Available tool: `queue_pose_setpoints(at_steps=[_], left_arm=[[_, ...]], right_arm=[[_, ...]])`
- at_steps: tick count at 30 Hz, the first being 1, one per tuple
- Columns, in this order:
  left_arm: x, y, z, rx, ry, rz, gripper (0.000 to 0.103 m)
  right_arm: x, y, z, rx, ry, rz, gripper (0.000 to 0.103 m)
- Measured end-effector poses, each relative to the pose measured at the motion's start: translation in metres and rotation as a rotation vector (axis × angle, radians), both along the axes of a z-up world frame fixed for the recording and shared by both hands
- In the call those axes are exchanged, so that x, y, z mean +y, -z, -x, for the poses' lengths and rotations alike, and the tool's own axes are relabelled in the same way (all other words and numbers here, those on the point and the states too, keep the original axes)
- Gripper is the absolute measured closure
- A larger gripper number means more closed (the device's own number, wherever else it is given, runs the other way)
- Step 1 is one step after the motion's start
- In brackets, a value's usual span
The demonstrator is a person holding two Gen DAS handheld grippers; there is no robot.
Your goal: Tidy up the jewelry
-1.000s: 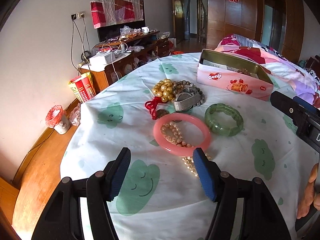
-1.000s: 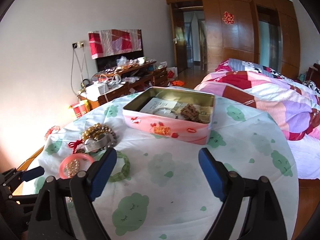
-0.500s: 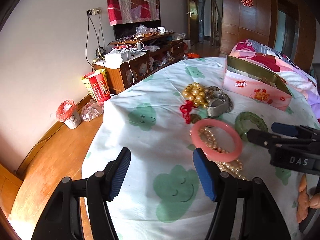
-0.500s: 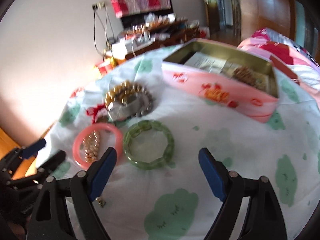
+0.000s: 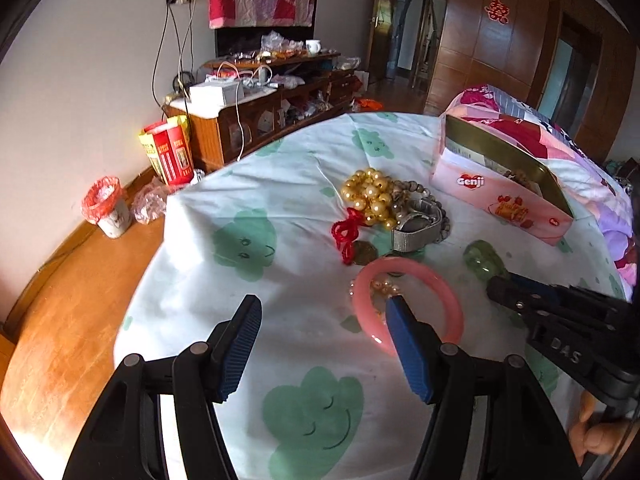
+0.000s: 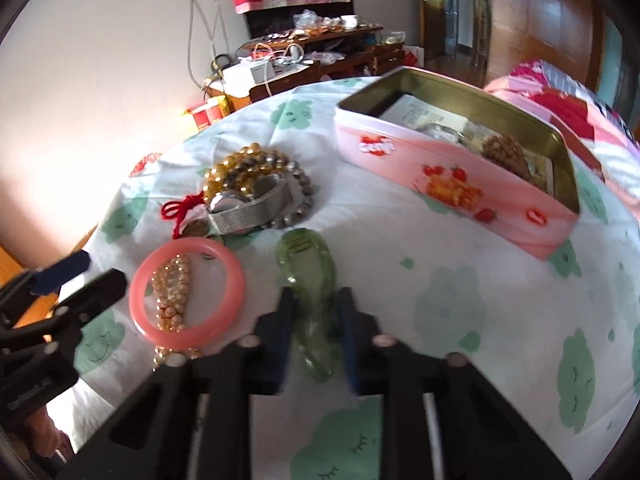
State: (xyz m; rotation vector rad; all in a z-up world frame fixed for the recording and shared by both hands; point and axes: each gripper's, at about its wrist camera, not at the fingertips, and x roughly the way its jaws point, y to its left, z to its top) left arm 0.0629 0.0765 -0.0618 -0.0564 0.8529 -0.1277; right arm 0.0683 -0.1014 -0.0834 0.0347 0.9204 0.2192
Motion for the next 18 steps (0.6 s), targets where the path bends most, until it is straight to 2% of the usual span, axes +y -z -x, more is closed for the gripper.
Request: queue_pose_setpoints(at_steps=[3, 5, 7, 9, 13, 16, 18], left_arm=[[-0.006, 0.005, -0.006, 0.009, 0.0, 0.003, 0.038], [-0.013, 0.005, -0.007, -0.004, 0.027, -0.028, 0.046], [-0.018, 0.005, -0.007, -0.018, 0.04, -0.069, 0.074], [-0.019, 0.007, -0.009, -0.004, 0.076, -0.033, 0.092], [-0.02, 0.006, -0.006, -0.031, 0.09, -0.025, 0.093], [-0.015, -0.008, 0.005, -0.112, 0.112, 0.038, 0.093], [-0.015, -0.019, 0.012, -0.164, 0.122, 0.046, 0.093]], right_arm=[[-0.011, 0.0, 0.003, -0.005, 0.049, -0.037, 0.084], [-0.017, -0.001, 0.005, -0.013, 0.067, -0.064, 0.084], [-0.021, -0.002, 0.005, -0.015, 0.078, -0.075, 0.084], [-0.021, -0.003, 0.005, -0.015, 0.083, -0.071, 0.084], [-0.019, -0.006, 0.009, -0.034, 0.08, -0.058, 0.084], [-0.023, -0.009, 0.013, -0.067, 0.088, -0.08, 0.084], [-0.027, -0.013, 0.018, -0.106, 0.096, -0.105, 0.085]])
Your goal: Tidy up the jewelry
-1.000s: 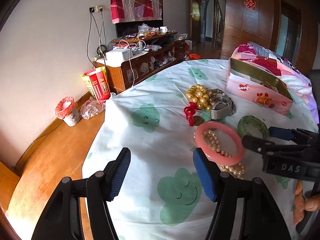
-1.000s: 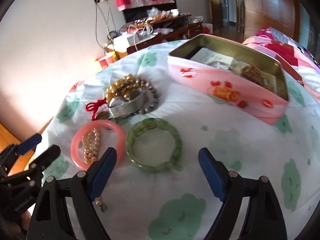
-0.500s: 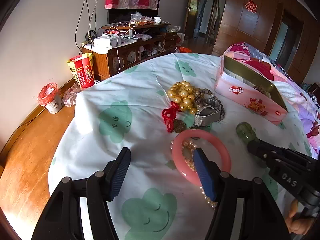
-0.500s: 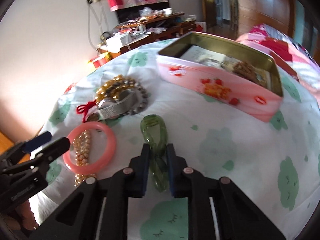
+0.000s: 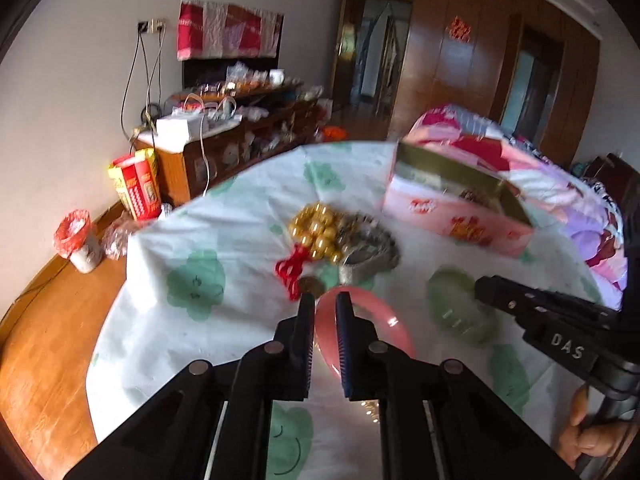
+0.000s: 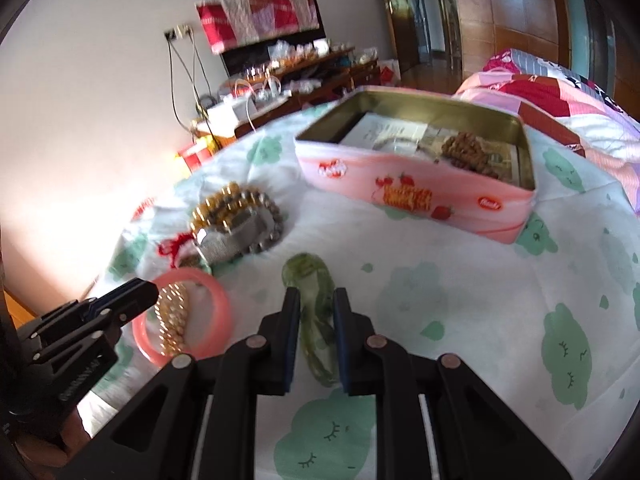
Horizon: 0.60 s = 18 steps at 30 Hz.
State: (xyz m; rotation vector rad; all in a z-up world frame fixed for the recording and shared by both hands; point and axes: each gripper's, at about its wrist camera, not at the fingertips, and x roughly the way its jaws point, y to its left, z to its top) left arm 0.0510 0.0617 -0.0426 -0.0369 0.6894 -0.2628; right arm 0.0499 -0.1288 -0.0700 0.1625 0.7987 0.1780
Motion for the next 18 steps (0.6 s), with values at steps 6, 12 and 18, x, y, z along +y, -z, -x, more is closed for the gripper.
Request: queue_pose_setpoints(at_steps=[6, 12, 18], left_arm=[[-0.002, -0.015, 0.005, -0.051, 0.005, -0.032, 0.096], [0.009, 0.008, -0.009, 0.08, -0.055, -0.037, 0.093], [0.006, 0.026, -0.016, 0.158, -0.077, -0.042, 0.069]], right_arm=[[0.003, -0.007, 0.004, -0.044, -0.009, 0.002, 0.085], [0.001, -0.001, -0.001, -0.003, 0.006, -0.001, 0.026], [0.002, -0.001, 0.001, -0.008, -0.006, 0.0, 0.026]])
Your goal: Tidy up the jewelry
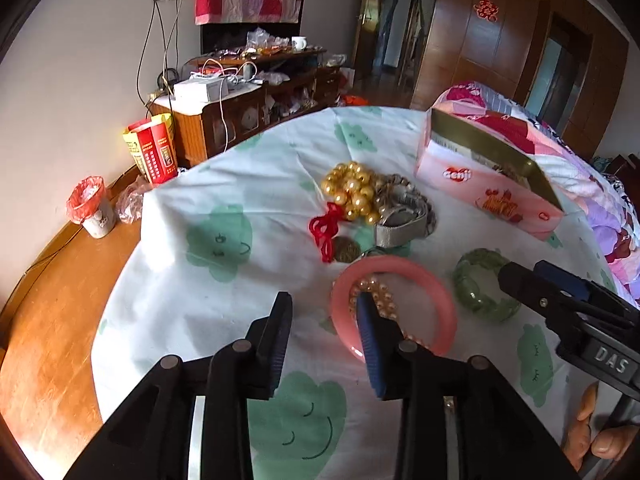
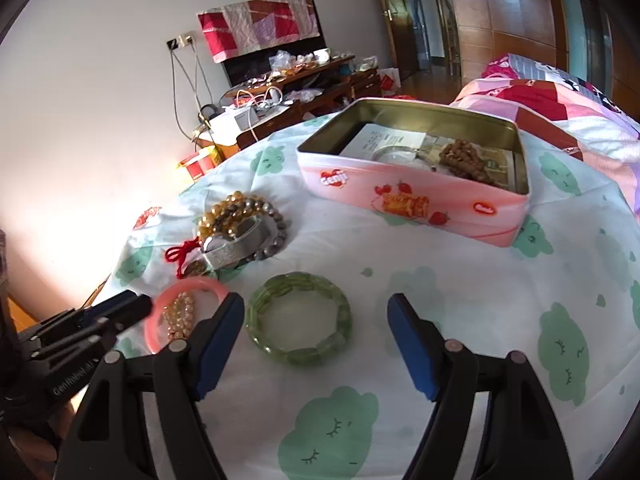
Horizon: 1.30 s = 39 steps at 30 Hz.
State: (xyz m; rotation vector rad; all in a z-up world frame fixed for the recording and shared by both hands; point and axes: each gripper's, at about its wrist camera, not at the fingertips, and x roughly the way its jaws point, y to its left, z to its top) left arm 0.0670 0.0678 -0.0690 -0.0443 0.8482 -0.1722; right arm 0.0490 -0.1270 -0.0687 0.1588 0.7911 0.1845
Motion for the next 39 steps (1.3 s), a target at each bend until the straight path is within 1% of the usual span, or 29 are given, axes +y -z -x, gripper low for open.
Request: queue_pose_setpoints(at_steps=[3, 6, 7, 8, 9, 11, 12, 13, 15, 19, 23, 25, 27, 31, 33, 36, 38, 39], left_arm=[[-0.008, -0.002, 0.001, -0.001, 0.015, -0.038, 0.068], [-0.008, -0.002, 0.0, -0.002, 0.014, -0.024, 0.068], [-0.007, -0.001, 0.0, -0.004, 0.017, -0.013, 0.072], [-0.007, -0.001, 0.001, -0.004, 0.027, 0.007, 0.077], [-0.007, -0.001, 0.0, -0.002, 0.04, 0.026, 0.089], [-0.012, -0.001, 0.0, -0.006, 0.059, 0.017, 0.093], [-0.014, -0.001, 0.001, -0.017, 0.066, 0.009, 0.093], [-0.014, -0.002, 0.002, -0.026, 0.067, 0.02, 0.093], [-0.012, -0.008, 0.007, -0.053, 0.072, 0.063, 0.093], [-0.007, -0.032, 0.018, -0.149, 0.078, 0.111, 0.093], [-0.001, -0.054, 0.025, -0.215, 0.091, 0.195, 0.093], [-0.001, -0.063, 0.029, -0.242, 0.101, 0.209, 0.093], [-0.001, -0.068, 0.031, -0.257, 0.102, 0.211, 0.093], [0.006, -0.072, 0.035, -0.269, 0.1, 0.241, 0.093], [0.01, -0.071, 0.035, -0.272, 0.096, 0.234, 0.093], [0.016, -0.068, 0.035, -0.267, 0.09, 0.243, 0.093], [0.019, -0.067, 0.034, -0.267, 0.083, 0.259, 0.093], [0.02, -0.066, 0.033, -0.263, 0.083, 0.268, 0.093]], right_arm=[[0.002, 0.0, 0.001, 0.0, -0.009, 0.009, 0.026], [0.001, 0.001, 0.0, 0.007, -0.008, 0.005, 0.026], [0.001, 0.002, 0.0, 0.014, -0.005, 0.001, 0.026], [-0.001, 0.003, -0.001, 0.019, 0.003, -0.005, 0.026], [-0.002, 0.004, -0.001, 0.02, 0.008, -0.011, 0.026], [-0.007, 0.004, -0.001, 0.024, 0.023, -0.028, 0.026], [-0.009, 0.005, -0.001, 0.026, 0.031, -0.035, 0.026], [-0.011, 0.005, -0.001, 0.027, 0.036, -0.042, 0.026], [-0.013, 0.004, 0.001, 0.02, 0.043, -0.054, 0.026], [-0.015, 0.002, 0.003, 0.003, 0.051, -0.064, 0.026], [-0.017, 0.001, 0.002, 0.004, 0.057, -0.067, 0.026], [-0.019, 0.0, 0.004, -0.003, 0.063, -0.074, 0.026], [-0.02, 0.001, 0.004, -0.001, 0.067, -0.08, 0.026], [-0.022, -0.001, 0.005, -0.01, 0.072, -0.094, 0.026], [-0.027, -0.001, 0.006, -0.011, 0.08, -0.118, 0.026], [-0.034, 0.003, 0.004, 0.024, 0.098, -0.135, 0.026], [-0.036, 0.006, 0.002, 0.052, 0.084, -0.142, 0.027], [-0.034, 0.007, 0.001, 0.063, 0.075, -0.134, 0.029]])
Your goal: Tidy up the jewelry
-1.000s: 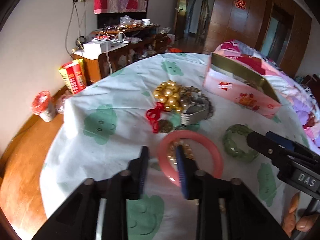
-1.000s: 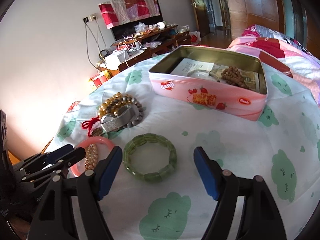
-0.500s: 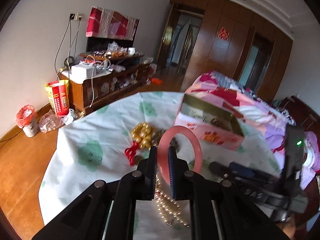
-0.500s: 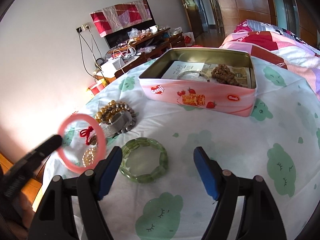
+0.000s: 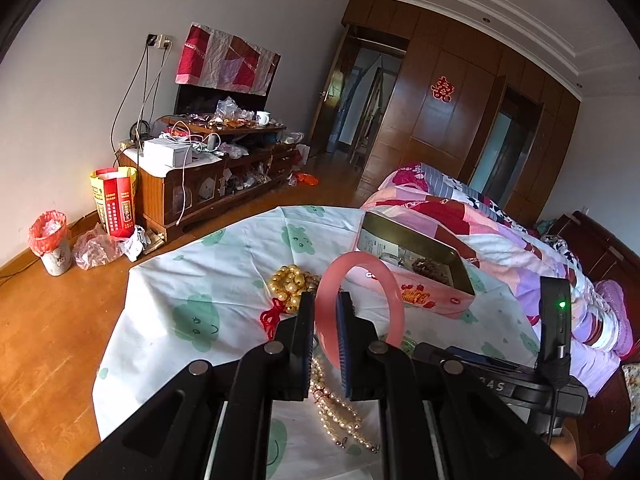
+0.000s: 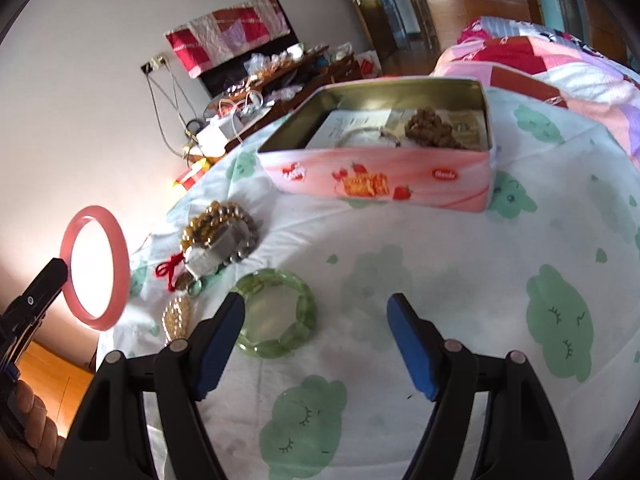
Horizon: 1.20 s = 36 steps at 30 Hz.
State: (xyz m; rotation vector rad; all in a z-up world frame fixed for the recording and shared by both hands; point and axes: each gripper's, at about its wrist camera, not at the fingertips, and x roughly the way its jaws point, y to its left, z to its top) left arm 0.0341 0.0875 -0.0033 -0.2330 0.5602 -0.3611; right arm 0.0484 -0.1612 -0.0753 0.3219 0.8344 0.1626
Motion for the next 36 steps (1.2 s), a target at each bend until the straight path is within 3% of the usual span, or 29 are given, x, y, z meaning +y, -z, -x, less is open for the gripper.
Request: queue_pose_setpoints(at_steps=[2, 8, 13, 17, 20, 24, 32, 36], left_arm=[[0.0, 0.002, -0.002, 0.01, 0.001, 0.005, 0.093], [-0.012, 0.004, -0.005, 0.018, -0.027, -0.098, 0.093], [-0.015, 0.004, -0.009, 0.027, -0.065, -0.17, 0.093], [-0.014, 0.004, -0.01, 0.036, -0.073, -0.188, 0.093], [-0.017, 0.004, -0.01, 0.039, -0.074, -0.209, 0.093], [-0.019, 0.004, -0.01, 0.049, -0.073, -0.215, 0.093], [-0.022, 0.0, -0.007, 0.044, -0.068, -0.207, 0.093], [-0.026, -0.001, -0.006, 0.04, -0.063, -0.21, 0.093]], right_arm=[[0.005, 0.0, -0.003, 0.008, -0.015, 0.034, 0.032], [0.042, 0.003, -0.013, 0.034, -0.141, 0.12, 0.032], [0.075, 0.009, -0.021, 0.063, -0.193, 0.278, 0.025], [0.086, 0.013, -0.024, 0.073, -0.191, 0.378, 0.027], [0.08, 0.009, -0.022, 0.056, -0.184, 0.371, 0.064], [0.077, 0.009, -0.023, 0.051, -0.182, 0.377, 0.083], [0.048, 0.006, -0.014, 0.037, -0.139, 0.195, 0.085], [0.033, -0.007, 0.0, -0.048, -0.105, 0.113, 0.085]])
